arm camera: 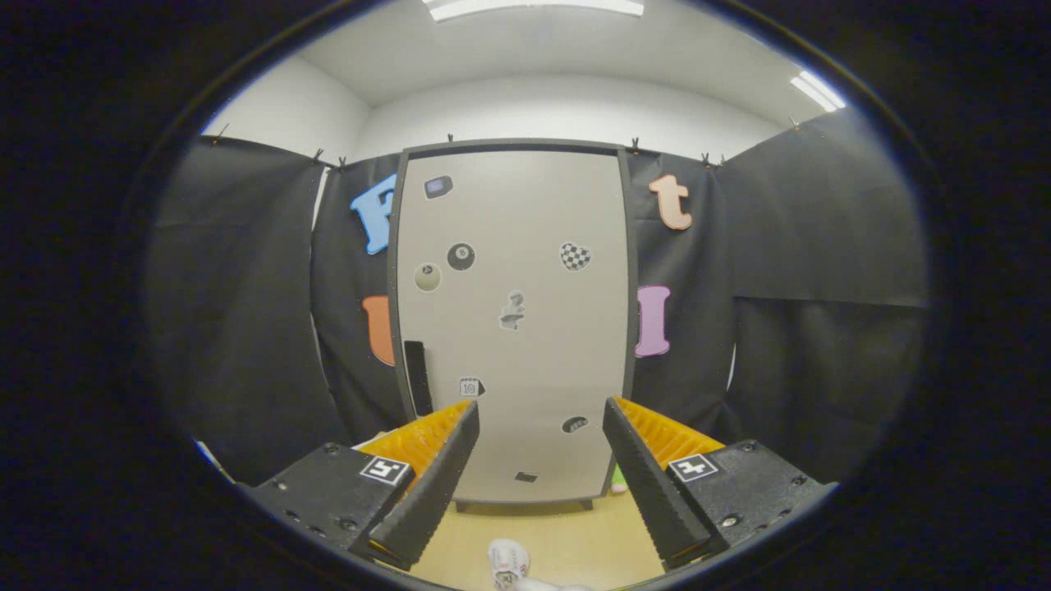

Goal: Open the shoe cabinet door, grab the shoes and put them into the shoe cabinet, then close the shoe cabinet door.

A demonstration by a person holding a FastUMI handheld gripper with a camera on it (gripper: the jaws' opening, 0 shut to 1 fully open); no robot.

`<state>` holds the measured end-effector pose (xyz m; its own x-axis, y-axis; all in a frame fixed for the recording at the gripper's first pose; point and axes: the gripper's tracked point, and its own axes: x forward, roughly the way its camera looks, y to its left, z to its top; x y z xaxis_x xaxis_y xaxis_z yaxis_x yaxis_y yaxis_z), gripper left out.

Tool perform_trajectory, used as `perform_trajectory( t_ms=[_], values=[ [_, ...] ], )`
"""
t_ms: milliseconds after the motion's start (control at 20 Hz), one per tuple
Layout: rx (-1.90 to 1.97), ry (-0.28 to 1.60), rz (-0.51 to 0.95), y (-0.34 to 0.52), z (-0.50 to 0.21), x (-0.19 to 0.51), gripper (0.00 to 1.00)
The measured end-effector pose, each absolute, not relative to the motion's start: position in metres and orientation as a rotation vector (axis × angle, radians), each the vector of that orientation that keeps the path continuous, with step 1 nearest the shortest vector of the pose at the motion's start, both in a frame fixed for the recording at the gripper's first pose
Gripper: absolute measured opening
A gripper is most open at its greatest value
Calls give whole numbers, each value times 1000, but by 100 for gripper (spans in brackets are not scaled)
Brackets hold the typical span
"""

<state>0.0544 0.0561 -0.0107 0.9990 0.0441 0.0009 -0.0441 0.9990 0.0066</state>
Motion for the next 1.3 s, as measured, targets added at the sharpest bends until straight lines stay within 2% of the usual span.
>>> perform_trajectory(
  t_ms=[400, 800, 1150, 1300],
  values=[
    [25, 65, 163, 143, -45, 140, 99],
    [25, 92, 206, 208, -65, 221, 99],
    [30, 126, 171, 219, -79, 271, 87],
    [26, 120, 146, 221, -78, 269, 72]
  ],
)
